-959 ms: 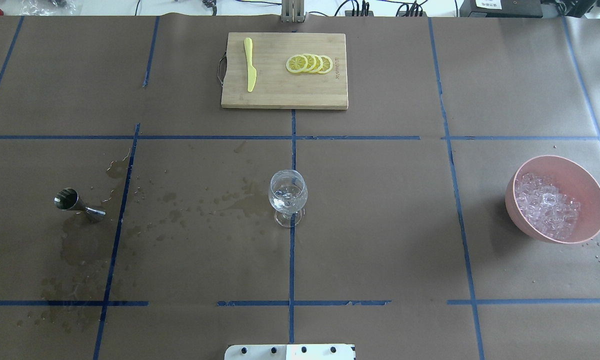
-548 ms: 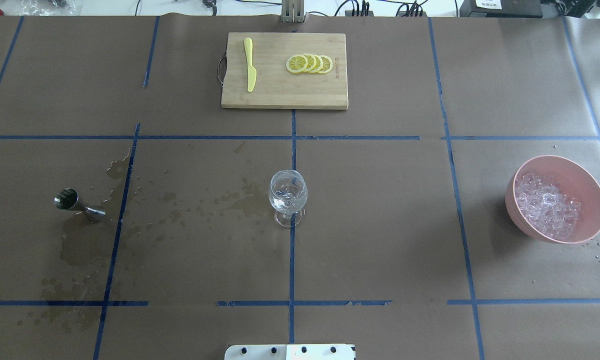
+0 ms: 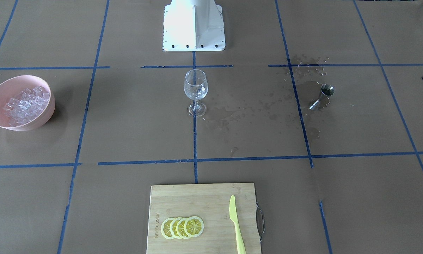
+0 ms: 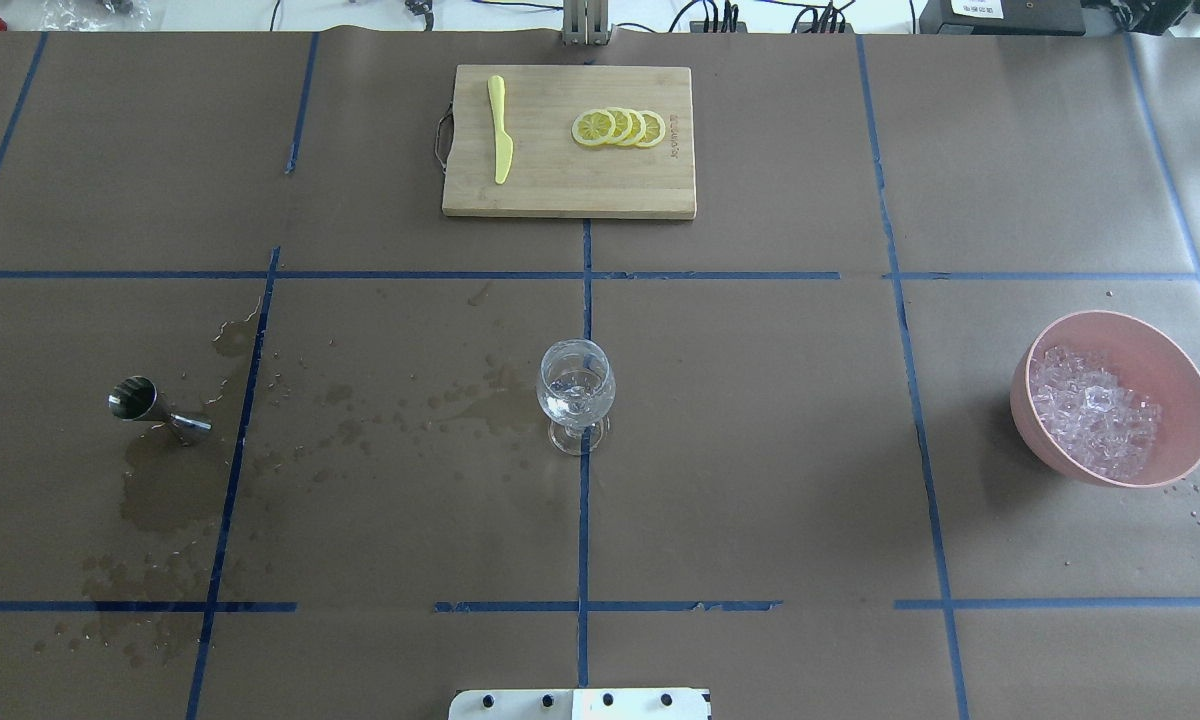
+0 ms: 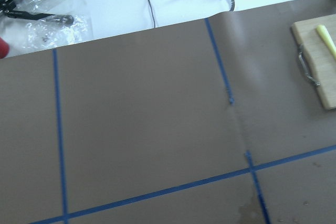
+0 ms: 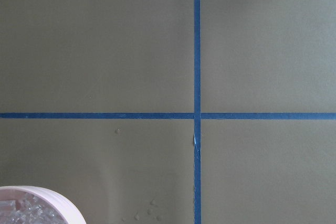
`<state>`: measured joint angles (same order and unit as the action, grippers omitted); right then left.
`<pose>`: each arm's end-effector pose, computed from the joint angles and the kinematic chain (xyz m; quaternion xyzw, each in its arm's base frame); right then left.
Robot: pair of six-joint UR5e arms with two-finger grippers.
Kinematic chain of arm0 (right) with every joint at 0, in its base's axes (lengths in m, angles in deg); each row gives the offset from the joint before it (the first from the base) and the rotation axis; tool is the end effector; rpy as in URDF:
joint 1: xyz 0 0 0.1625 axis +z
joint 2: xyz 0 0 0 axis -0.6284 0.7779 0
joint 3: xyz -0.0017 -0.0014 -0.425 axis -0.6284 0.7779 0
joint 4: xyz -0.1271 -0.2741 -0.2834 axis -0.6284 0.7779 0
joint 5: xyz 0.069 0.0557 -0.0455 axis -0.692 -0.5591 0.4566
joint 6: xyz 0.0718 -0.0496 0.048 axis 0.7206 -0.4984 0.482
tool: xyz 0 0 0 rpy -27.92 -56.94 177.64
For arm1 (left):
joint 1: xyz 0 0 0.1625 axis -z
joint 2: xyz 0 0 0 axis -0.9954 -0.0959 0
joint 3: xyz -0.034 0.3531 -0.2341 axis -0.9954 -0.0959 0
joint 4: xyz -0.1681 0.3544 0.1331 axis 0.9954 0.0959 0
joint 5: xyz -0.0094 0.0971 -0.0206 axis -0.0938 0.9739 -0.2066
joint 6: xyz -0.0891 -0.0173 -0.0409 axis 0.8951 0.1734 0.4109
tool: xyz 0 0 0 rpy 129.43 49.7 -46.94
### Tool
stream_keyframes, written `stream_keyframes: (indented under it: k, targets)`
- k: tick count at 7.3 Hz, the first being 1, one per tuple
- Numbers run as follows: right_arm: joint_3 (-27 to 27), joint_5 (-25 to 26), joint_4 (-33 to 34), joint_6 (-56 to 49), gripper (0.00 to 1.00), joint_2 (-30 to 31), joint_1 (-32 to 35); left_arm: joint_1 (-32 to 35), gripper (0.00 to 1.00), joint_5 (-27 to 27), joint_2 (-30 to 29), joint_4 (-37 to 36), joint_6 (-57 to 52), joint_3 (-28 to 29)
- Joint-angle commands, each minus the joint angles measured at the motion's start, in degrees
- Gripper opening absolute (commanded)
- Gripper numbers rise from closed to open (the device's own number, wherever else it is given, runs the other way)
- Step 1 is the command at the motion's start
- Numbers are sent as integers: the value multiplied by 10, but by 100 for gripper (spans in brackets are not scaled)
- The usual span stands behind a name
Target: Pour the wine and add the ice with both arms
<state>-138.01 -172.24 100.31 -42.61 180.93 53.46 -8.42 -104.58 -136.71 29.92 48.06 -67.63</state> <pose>0.0782 -0.4887 0.6117 0.0638 -0.4187 0.0293 0.9054 0.0533 -0.5065 0.2926 0.2052 0.4151 0.0138 0.8862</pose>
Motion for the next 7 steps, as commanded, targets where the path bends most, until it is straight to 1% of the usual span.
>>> stream_keyframes:
  k: [1, 2, 3, 4, 5, 6, 7]
  targets:
    - [1, 2, -7, 1, 100, 4, -16, -184, 100, 160, 5, 2, 223, -91]
    - [2, 3, -7, 1, 100, 4, -18, -241, 100, 217, 43, 17, 273, -123]
    - [1, 3, -8, 2, 100, 4, -20, -285, 100, 264, 130, 108, 322, -157]
    - [0, 2, -8, 3, 100, 4, -20, -310, 100, 293, 241, 233, 345, -173]
    - [0, 2, -8, 18, 100, 4, -21, -351, 100, 351, 344, 351, 366, -171]
    - [-3, 0, -8, 43, 100, 3, -23, -405, 100, 421, 384, 380, 406, -170]
    - [-7, 0, -8, 52, 100, 3, -23, -471, 99, 488, 402, 381, 466, -166]
